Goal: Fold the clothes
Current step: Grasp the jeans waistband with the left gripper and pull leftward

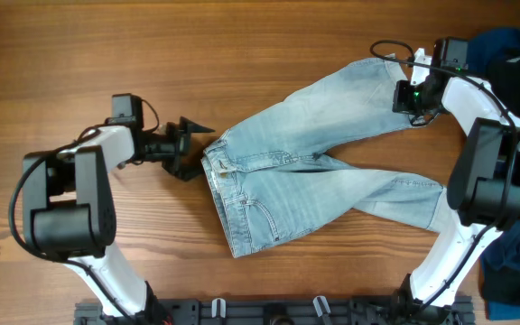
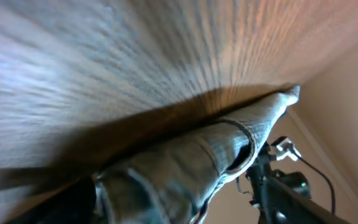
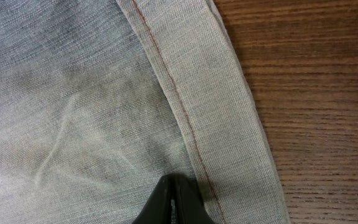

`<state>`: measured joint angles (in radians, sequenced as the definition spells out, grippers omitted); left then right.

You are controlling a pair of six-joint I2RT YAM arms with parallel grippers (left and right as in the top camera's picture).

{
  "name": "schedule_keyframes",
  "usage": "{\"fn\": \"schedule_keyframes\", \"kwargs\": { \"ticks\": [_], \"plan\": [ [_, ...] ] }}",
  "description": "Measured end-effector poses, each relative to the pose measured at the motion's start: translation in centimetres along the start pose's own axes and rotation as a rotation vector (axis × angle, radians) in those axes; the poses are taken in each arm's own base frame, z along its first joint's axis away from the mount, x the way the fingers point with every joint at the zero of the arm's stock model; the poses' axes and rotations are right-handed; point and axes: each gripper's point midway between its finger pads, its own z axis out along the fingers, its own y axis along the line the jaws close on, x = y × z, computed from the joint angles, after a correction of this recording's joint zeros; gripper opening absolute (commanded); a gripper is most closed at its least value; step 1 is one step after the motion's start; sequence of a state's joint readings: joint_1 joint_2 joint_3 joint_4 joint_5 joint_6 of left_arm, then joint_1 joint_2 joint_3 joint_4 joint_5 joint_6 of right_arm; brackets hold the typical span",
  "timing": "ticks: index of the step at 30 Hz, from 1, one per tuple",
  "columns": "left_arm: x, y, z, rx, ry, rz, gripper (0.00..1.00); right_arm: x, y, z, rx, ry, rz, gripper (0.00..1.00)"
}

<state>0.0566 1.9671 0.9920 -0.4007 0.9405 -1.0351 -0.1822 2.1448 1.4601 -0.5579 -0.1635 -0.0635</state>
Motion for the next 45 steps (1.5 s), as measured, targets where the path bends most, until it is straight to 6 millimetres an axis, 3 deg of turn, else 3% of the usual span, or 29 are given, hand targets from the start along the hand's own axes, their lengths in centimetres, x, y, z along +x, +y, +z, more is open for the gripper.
{"fn": "schedule_keyframes", "kwargs": {
  "ticks": [3,10,18,22,25,28,31,32,34,36,40,45],
  "plan": [
    [-0.2,0.1,0.5,-0.026,-0.033,-0.001,0.60,0.0,0.0,0.0,0.000,0.000,0.000,0.04],
    [-1.7,0.0,0.6,-0.048,-0.128,0.052,0.04,0.0,0.0,0.0,0.000,0.000,0.000,0.04],
    [-3.3,-2.2,0.1,-0.037,-0.214,0.279,0.04,0.0,0.0,0.0,0.000,0.000,0.000,0.04],
    [-3.6,-5.7,-1.2,-0.011,-0.270,0.432,0.06,0.0,0.0,0.0,0.000,0.000,0.000,0.04],
    [-2.2,-9.9,-3.1,0.040,-0.326,0.597,0.12,0.0,0.0,0.0,0.000,0.000,0.000,0.04],
    [0.8,-14.1,-4.9,0.089,-0.374,0.782,0.19,0.0,0.0,0.0,0.000,0.000,0.000,0.04],
    [4.3,-16.8,-6.2,0.091,-0.437,0.949,0.38,0.0,0.0,0.0,0.000,0.000,0.000,0.04],
    [5.4,-17.0,-6.3,0.062,-0.469,0.993,0.39,0.0,0.0,0.0,0.000,0.000,0.000,0.04],
    [6.7,-16.3,-6.0,-0.035,-0.533,1.027,0.67,0.0,0.0,0.0,0.000,0.000,0.000,0.04],
    [6.7,-14.5,-5.2,-0.173,-0.592,1.033,0.80,0.0,0.0,0.0,0.000,0.000,0.000,0.04],
    [3.1,-10.6,-4.8,-0.448,-0.721,0.978,0.85,0.0,0.0,0.0,0.000,0.000,0.000,0.04],
    [-0.6,-10.7,-5.9,-0.503,-0.845,0.935,0.84,0.0,0.0,0.0,0.000,0.000,0.000,0.04]
  ]
}}
